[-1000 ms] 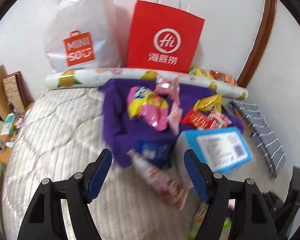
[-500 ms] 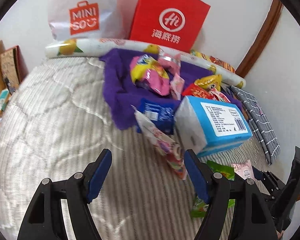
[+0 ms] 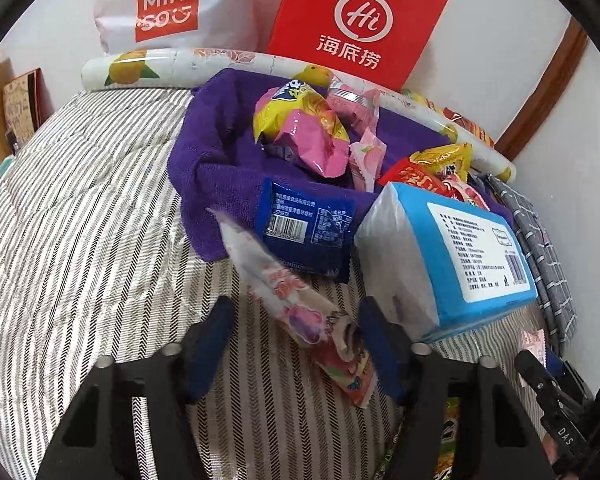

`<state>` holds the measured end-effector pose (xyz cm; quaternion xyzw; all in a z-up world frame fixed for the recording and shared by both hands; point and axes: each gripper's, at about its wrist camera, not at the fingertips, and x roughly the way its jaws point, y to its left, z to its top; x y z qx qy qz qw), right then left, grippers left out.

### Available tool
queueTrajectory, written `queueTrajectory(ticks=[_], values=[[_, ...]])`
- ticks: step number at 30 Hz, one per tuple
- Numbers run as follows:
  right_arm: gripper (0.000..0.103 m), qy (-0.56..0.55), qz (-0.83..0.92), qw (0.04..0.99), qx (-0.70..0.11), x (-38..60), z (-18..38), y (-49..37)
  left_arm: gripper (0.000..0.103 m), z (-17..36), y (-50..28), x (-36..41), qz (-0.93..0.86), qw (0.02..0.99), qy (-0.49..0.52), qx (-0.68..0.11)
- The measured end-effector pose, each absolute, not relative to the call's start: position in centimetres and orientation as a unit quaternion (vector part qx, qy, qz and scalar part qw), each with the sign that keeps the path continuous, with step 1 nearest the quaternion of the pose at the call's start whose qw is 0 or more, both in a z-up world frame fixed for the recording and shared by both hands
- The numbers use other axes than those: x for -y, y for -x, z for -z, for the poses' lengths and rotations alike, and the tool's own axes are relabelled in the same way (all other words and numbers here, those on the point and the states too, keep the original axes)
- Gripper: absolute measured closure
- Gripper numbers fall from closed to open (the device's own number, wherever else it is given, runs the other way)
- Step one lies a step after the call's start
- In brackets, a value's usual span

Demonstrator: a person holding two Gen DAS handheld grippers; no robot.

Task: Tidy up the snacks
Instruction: 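Grasp the pink omom candy bag with the right tool while the left tool grasps the long pink-white stick snack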

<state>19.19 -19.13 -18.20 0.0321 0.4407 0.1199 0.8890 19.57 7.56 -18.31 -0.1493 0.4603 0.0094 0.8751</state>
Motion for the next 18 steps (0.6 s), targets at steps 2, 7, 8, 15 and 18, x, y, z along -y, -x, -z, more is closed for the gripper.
queueTrajectory(ticks=[2,7,8,15,18], values=[[0.040,-0.031,-0.124,0.890,-0.437,19.0,18.2,-19.2,0.060,18.3,-19.4,-7.7,0.008,0.872,0.165,-0.461],[0.040,-0.019,-0.125,0.892,-0.433,18.7,18.2,-19.0,0.071,17.8,-18.8,-8.2,0.017,0.872,0.177,-0.456],[0.040,-0.017,-0.125,0.893,-0.432,18.7,18.1,-19.0,0.071,17.6,-18.5,-8.4,0.019,0.873,0.178,-0.453],[0.041,-0.027,-0.133,0.899,-0.417,18.8,17.4,-18.2,0.071,15.5,-16.4,-9.8,0.029,0.883,0.198,-0.426],[0.041,-0.027,-0.137,0.901,-0.410,18.6,16.6,-17.8,0.071,14.2,-15.7,-9.7,0.029,0.888,0.189,-0.417]])
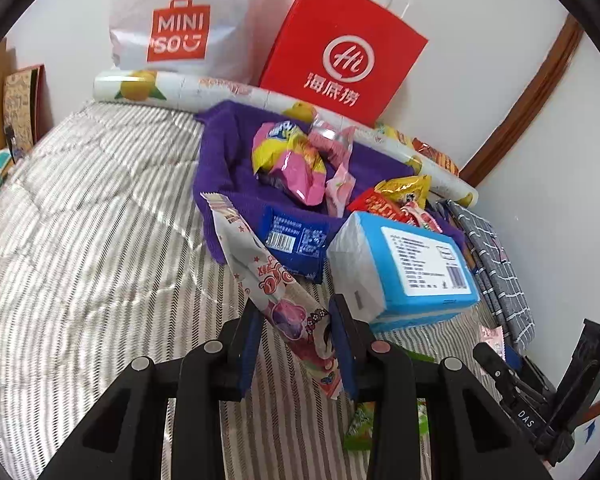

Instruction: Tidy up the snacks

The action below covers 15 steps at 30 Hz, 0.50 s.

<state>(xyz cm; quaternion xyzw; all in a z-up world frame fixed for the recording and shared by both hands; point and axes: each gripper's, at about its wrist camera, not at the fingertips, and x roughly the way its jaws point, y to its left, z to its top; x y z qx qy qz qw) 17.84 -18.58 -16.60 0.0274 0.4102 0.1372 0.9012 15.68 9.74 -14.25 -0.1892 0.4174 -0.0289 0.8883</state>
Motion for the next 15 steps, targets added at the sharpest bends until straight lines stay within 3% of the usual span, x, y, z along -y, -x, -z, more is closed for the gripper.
queueTrajectory(ticks=[15], values=[[0.041,0.013,-0.138,0.929,-0.344,16.9,10.6,-16.8,0.071,9.4,-14.6,-7.1,0.063,0.909,0.166,-0.378]])
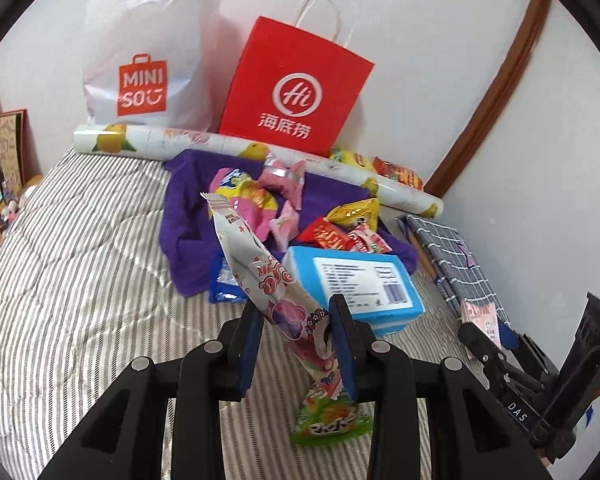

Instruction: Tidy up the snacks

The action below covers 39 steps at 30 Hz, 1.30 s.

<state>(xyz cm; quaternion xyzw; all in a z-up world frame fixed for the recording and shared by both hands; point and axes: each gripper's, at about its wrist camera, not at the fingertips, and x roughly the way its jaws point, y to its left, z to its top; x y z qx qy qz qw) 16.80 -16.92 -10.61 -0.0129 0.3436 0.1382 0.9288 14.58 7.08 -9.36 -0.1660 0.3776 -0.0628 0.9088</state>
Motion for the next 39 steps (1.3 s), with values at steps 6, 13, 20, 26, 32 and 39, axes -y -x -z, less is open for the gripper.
queueTrajectory(ticks=[6,13,20,26,32,39], values=[[0.041,-0.001,-0.153,0.928,-0.340,16.8,9.5,-17.4,0.071,9.2,-14.8,-5.6,0.090,0.904,0.172,-0.381],[0.041,-0.020,-0.168,0.926,-0.337,16.6,8.7,-18.5,0.071,8.2,-15.7,-3.6,0.104,0.905,0.161,-0.379],[0.041,-0.034,-0.178,0.927,-0.329,16.5,7.4,-20.0,0.071,6.8,-17.0,-3.2,0.101,0.911,0.152,-0.370],[0.041,-0.044,-0.185,0.927,-0.325,16.4,6.0,-21.8,0.071,5.5,-18.4,-3.6,0.091,0.915,0.146,-0.365],[0.041,-0.051,-0.191,0.927,-0.319,15.9,5.2,-23.9,0.071,4.9,-20.3,-4.2,0.073,0.919,0.141,-0.360],[0.041,-0.065,-0.203,0.921,-0.327,14.9,5.1,-26.8,0.071,4.6,-23.0,-5.6,0.043,0.925,0.132,-0.353]])
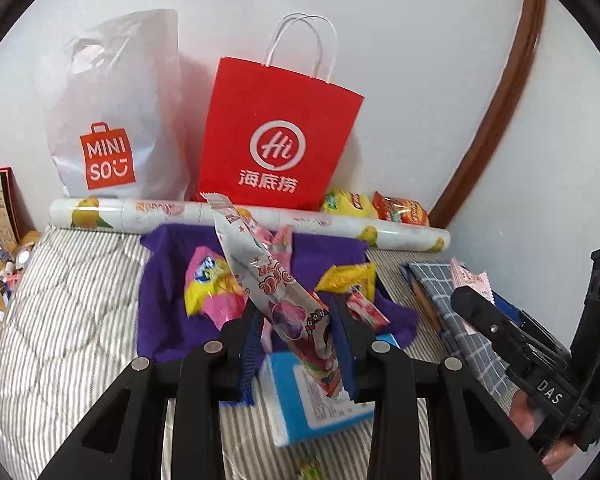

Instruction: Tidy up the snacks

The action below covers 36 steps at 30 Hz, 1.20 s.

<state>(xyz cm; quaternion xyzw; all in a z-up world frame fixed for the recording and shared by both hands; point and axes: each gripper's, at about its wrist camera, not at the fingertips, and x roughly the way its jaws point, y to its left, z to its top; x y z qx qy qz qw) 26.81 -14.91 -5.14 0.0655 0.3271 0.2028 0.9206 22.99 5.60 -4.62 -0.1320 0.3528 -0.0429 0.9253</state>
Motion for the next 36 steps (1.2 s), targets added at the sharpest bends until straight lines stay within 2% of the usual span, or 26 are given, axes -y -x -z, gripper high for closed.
queueTrajectory(ticks=[13,27,36], values=[[0.041,-0.062,-0.206,0.918,-0.334,12.1,6.1,-32.9,0.071,7.1,-28.9,-7.9,0.019,0.920,0.155,-0.360],[0.040,-0.086,-0.205,0.891,-0.396,12.2,12.6,-36.9,0.071,11.1,-31.3,-8.9,0.006,0.911,0.155,-0.383],[0.039,-0.071,-0.192,0.879,-0.430,11.6,14.7,-37.4,0.071,12.8,-32.0,-9.0,-0.004,0.905,0.157,-0.396]])
